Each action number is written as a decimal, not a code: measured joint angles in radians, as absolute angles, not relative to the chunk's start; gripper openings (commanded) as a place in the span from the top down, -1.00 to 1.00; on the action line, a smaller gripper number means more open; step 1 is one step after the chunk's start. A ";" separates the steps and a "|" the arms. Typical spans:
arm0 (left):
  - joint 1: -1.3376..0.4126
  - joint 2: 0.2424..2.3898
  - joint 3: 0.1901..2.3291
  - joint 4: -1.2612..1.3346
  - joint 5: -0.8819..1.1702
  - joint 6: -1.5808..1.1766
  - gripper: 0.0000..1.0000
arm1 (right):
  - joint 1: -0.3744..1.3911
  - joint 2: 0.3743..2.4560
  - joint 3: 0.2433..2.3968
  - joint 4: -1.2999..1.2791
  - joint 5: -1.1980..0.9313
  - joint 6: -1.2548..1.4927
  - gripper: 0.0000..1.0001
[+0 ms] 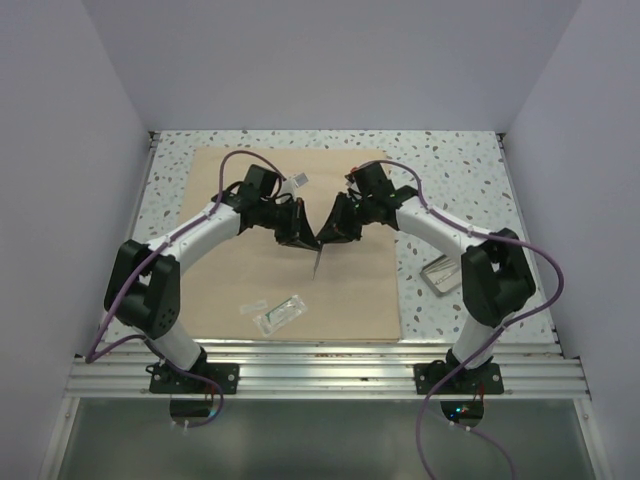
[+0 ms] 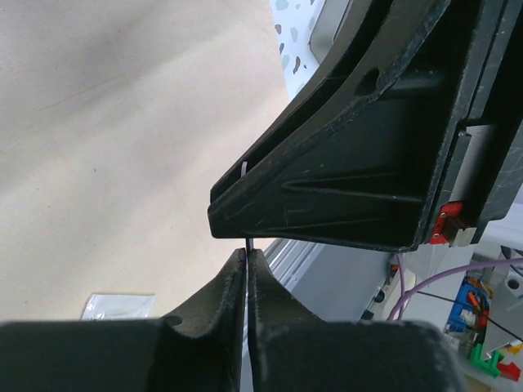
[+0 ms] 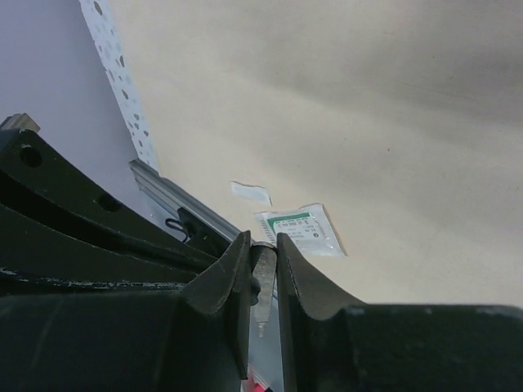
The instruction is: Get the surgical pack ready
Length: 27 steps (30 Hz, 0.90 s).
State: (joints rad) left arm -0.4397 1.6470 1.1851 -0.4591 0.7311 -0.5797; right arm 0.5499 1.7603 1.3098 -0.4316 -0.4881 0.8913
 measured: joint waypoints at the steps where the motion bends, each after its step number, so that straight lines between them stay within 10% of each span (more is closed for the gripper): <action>1: -0.440 1.647 1.185 -0.461 0.730 -0.574 0.68 | 0.550 1.760 1.314 -0.441 -0.484 0.891 1.00; 7: -0.410 1.629 1.185 -0.490 0.688 -0.528 -0.29 | 0.521 1.760 1.325 -0.562 -0.414 0.847 1.00; 27: -0.327 1.600 1.147 -0.712 0.306 -0.440 -0.31 | -0.413 1.587 1.161 -0.896 -0.101 0.489 1.00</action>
